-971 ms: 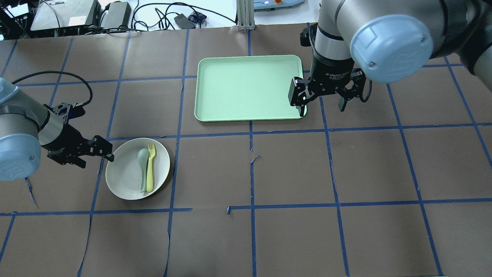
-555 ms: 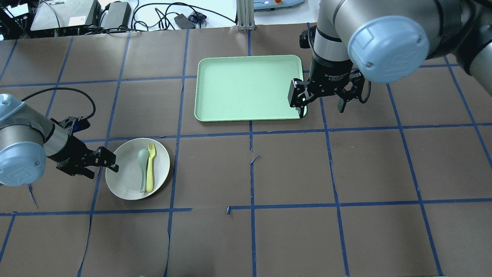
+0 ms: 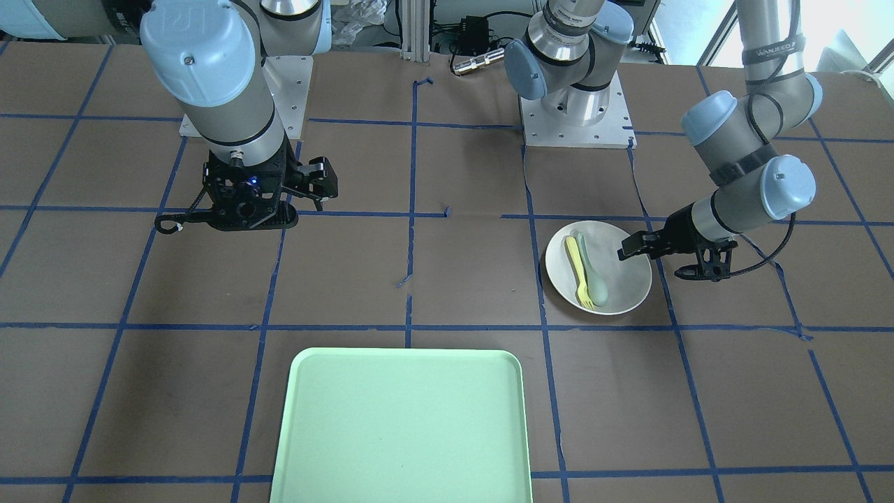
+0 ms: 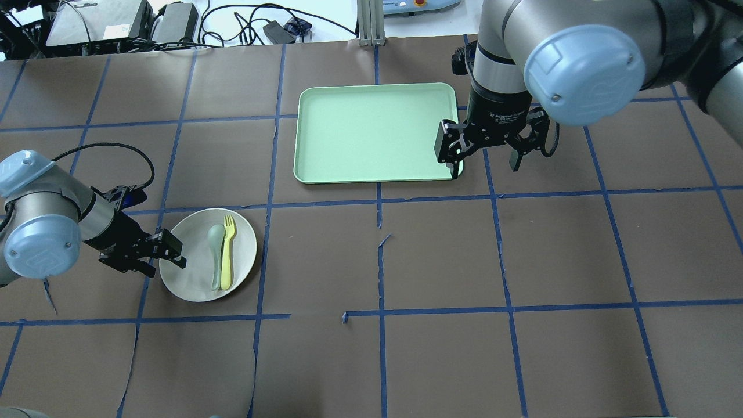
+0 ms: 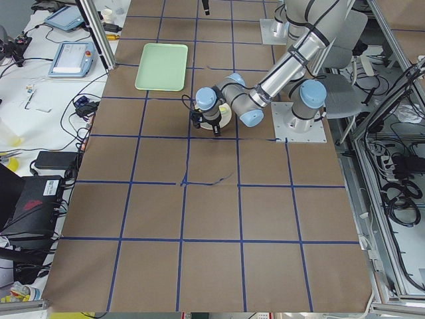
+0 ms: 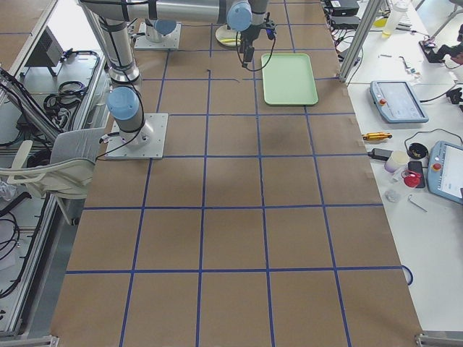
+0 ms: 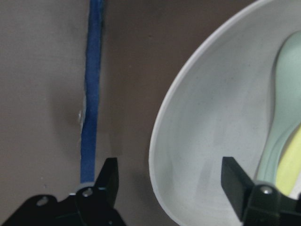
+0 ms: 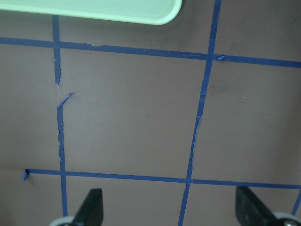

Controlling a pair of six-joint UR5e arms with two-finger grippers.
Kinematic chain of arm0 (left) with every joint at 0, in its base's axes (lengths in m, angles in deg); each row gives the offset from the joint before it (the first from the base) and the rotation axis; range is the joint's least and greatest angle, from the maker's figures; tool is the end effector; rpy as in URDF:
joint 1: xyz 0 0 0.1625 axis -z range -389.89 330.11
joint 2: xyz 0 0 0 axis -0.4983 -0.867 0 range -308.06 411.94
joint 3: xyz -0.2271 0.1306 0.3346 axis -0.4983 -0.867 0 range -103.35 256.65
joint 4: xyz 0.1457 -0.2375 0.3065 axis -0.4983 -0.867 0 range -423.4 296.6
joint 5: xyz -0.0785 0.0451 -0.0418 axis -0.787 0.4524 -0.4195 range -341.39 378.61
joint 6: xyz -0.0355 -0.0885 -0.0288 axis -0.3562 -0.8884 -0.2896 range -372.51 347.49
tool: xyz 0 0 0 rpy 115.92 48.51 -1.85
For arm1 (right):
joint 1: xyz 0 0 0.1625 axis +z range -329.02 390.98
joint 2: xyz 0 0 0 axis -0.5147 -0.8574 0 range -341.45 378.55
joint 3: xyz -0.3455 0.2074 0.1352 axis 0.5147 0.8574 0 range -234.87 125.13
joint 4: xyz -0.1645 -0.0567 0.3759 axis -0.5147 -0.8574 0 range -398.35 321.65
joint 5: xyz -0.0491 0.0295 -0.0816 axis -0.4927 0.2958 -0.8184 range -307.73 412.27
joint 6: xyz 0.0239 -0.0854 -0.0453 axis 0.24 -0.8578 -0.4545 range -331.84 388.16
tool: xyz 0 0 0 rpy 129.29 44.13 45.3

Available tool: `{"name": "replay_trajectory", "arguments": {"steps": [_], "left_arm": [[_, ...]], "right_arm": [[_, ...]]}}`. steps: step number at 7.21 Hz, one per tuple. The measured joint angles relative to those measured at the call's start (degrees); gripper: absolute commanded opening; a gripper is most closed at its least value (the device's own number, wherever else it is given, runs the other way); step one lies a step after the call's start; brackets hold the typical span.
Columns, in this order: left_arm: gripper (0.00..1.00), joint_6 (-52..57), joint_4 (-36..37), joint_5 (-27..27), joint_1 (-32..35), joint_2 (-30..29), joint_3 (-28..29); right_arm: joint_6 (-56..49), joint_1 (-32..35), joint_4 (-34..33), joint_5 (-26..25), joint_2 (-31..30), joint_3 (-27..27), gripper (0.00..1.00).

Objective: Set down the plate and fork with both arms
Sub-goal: 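Move the left gripper down to the white plate's rim and grasp it, then carry the plate with the left gripper onto the mint-green tray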

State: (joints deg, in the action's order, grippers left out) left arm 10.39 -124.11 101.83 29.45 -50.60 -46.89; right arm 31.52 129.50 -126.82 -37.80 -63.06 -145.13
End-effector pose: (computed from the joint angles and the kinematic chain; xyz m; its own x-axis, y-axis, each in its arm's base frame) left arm 0.0952 -0.4448 0.1712 -0.9608 -0.1732 0.2164 -0.1242 0.9670 0.2223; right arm 0.2103 -0.5048 0.4084 -0.9958 -0.0912 0.0116 -0.0877 0.9804 0.1763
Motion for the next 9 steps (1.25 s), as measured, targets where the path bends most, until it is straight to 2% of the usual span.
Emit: {"name": "replay_trajectory", "arguments": {"steps": [1, 6, 9], "left_arm": [[0.0, 0.07, 0.04, 0.1, 0.03, -0.52, 0.07], [0.0, 1.74, -0.27, -0.12, 0.06, -0.63, 2.56], [0.0, 2.02, -6.85, -5.65, -0.37, -0.33, 6.28]], "right_arm": [[0.01, 0.0, -0.07, -0.01, -0.01, -0.35, 1.0], [0.05, 0.0, -0.21, -0.11, -0.09, -1.06, 1.0], [-0.02, -0.07, -0.16, -0.18, -0.06, -1.05, 1.0]]}}
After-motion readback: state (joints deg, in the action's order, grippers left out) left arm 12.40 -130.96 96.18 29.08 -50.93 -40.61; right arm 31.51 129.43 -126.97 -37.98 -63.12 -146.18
